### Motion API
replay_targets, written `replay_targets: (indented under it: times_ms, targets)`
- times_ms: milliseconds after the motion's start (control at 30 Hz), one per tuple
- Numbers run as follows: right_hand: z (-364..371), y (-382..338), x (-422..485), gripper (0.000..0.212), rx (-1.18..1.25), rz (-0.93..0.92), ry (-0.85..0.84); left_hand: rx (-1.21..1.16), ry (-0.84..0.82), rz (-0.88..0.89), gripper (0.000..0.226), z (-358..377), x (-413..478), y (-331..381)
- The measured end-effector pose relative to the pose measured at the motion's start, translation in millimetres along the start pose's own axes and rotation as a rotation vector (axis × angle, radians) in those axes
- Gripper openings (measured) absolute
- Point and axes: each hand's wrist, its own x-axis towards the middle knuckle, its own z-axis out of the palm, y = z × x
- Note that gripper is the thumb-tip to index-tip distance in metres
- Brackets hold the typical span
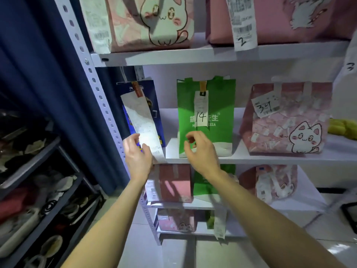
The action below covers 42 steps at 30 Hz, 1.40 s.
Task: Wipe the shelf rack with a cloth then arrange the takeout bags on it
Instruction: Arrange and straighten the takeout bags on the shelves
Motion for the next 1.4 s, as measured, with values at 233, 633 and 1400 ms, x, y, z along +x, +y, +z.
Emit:
replay_targets:
  times_ms: [233,633,1400]
  targets:
    - [67.5,-50.3,44.3,0.068,0.128,0.202,-0.346,-0.018,-0.278,-0.177,0.085,-17.9,28.9,-36.0]
    - [102.1,-47.0,58.3,0.063,0.143,0.409,-0.481,-0.099,-0.526,-0.277,0.11,-23.9,44.4,-44.6]
    - [92.0,-47.6,20.7,0.071,0.139,0.372,-0.496,0.045,-0.583,-0.203,0.099,-57.0,18.9,-27.8]
